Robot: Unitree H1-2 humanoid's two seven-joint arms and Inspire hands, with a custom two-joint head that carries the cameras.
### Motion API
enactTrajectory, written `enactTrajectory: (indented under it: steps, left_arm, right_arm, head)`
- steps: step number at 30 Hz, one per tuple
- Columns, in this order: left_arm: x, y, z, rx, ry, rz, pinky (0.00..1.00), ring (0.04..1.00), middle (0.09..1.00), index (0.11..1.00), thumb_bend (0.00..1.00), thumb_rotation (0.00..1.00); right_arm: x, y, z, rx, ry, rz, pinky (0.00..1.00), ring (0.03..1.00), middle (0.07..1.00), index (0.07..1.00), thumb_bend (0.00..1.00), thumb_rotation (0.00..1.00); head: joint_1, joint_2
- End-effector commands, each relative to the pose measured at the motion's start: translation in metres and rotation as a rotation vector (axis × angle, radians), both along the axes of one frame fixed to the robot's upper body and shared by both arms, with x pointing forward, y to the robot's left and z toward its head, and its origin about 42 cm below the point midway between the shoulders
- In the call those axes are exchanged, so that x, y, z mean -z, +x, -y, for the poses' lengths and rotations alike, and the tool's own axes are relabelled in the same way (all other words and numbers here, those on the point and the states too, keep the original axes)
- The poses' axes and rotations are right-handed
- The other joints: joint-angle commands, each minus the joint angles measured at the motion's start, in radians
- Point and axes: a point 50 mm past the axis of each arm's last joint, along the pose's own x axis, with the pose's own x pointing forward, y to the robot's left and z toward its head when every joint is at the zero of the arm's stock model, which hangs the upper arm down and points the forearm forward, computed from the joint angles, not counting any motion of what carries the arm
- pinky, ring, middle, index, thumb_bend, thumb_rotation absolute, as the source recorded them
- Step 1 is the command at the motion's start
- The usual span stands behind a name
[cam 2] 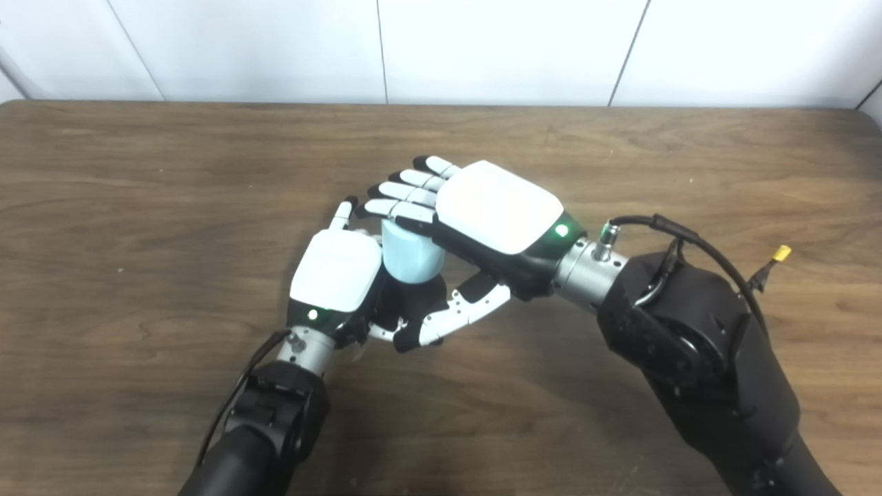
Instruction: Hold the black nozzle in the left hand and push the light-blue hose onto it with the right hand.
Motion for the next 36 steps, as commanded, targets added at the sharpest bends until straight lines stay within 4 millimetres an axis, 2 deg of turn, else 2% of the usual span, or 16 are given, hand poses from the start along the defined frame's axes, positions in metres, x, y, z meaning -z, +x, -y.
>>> enactTrajectory:
  steps: [1, 8, 19, 36]
  left_arm:
    - [0.005, -0.003, 0.003, 0.015, 0.013, -0.027, 0.99, 0.626, 0.521, 0.464, 0.52, 0.00]
    - [0.004, -0.003, 0.002, 0.014, 0.019, -0.035, 1.00, 0.636, 0.518, 0.467, 0.52, 0.00]
    - [0.004, -0.003, 0.001, 0.015, 0.013, -0.035, 1.00, 0.641, 0.521, 0.464, 0.52, 0.00]
    - [0.002, -0.004, 0.001, 0.024, 0.008, -0.044, 1.00, 0.651, 0.531, 0.455, 0.52, 0.00]
  right_arm:
    - [0.008, -0.002, 0.006, 0.008, -0.064, -0.012, 0.97, 0.926, 0.909, 0.890, 0.74, 0.98]
    - [0.019, 0.001, 0.010, 0.029, -0.058, -0.045, 0.96, 0.907, 0.899, 0.849, 0.73, 0.96]
    - [0.027, 0.002, 0.010, 0.028, -0.057, -0.068, 0.98, 0.900, 0.890, 0.856, 0.72, 0.97]
    - [0.060, 0.000, 0.010, 0.026, -0.002, -0.153, 0.95, 0.908, 0.893, 0.865, 0.71, 0.96]
  head:
    - [0.001, 0.001]
    - [0.000, 0.003]
    - [-0.001, 0.004]
    - [-0.003, 0.010]
